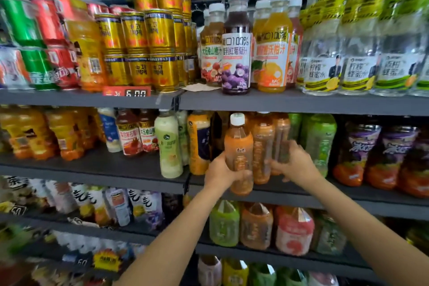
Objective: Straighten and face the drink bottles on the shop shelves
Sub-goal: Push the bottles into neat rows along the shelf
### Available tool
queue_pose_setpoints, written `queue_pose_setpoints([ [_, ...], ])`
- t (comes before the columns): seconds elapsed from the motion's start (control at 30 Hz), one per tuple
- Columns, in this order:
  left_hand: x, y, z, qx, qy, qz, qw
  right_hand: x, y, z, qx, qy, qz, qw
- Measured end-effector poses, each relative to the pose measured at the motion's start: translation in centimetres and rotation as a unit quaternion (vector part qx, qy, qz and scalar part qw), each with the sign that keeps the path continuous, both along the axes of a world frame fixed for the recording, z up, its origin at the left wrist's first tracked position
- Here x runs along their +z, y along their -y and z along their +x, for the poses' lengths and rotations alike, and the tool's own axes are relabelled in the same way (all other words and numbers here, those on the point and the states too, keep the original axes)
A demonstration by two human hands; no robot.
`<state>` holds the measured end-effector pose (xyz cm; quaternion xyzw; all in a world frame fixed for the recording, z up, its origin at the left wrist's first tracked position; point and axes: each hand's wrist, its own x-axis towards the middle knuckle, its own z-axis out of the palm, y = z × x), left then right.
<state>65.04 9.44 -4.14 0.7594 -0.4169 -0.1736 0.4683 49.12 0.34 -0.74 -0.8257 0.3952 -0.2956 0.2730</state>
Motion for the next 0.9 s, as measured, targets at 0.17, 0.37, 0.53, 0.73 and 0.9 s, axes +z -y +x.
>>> queue_pose_setpoints([
  [0.17, 0.8, 1.9, 0.2, -0.01, 0.019, 0.038, 0.999, 0.2, 0.3, 2.9, -0.004, -0.005, 0.017, 1.0],
  [0.37, 1.3, 2.5, 1.5, -0.008, 0.039, 0.053, 0.998, -0.9, 0.7, 3.7, -0.025, -0.016, 0.046, 0.998],
  [0.53, 1.5, 2.8, 2.0, -0.012, 0.086, 0.077, 0.993, -1.7, 1.3, 4.5, -0.079, -0.052, 0.012, 0.995],
  [0.73, 0.6, 3.7, 1.8, 0.032, 0.107, 0.058, 0.992, -1.4, 1.6, 5.6, -0.116, -0.12, -0.023, 0.986],
  [0.9, -0.3, 4.3, 1.6, 0.079, 0.117, 0.064, 0.988, -1.0, 1.1, 3.9, -0.107, -0.163, -0.047, 0.98],
])
